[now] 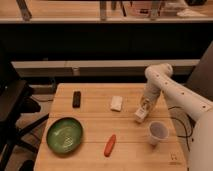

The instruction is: Place the bottle in the ceramic bowl

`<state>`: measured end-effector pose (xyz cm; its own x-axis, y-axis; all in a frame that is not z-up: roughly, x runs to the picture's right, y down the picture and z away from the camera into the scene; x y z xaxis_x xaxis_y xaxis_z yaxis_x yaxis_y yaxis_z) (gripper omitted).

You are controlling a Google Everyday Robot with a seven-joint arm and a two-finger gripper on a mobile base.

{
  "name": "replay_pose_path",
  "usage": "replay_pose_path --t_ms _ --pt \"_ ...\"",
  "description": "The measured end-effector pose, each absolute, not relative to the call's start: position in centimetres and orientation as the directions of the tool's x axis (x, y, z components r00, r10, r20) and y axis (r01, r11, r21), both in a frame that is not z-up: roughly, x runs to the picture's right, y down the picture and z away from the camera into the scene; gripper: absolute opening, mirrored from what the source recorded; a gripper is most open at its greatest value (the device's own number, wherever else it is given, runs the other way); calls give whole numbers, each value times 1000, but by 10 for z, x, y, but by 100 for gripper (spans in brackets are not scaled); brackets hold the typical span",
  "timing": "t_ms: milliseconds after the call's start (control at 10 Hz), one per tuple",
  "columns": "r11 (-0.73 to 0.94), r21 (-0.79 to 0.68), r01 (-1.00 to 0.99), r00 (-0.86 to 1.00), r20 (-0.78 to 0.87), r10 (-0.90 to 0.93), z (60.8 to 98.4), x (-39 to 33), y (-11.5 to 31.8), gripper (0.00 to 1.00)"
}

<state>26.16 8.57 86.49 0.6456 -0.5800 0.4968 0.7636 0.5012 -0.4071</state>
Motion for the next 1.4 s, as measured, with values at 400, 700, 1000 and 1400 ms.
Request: replay_pose_path --t_ms 400,700,1000,1400 --pt "460 -393 796 605 510 -612 848 254 87 8" --pt "425 -379 822 569 523 -635 842 242 87 10" --pt "393 -368 843 537 533 -654 833 231 91 7" --pt "343 -343 875 483 544 -687 816 194 93 0"
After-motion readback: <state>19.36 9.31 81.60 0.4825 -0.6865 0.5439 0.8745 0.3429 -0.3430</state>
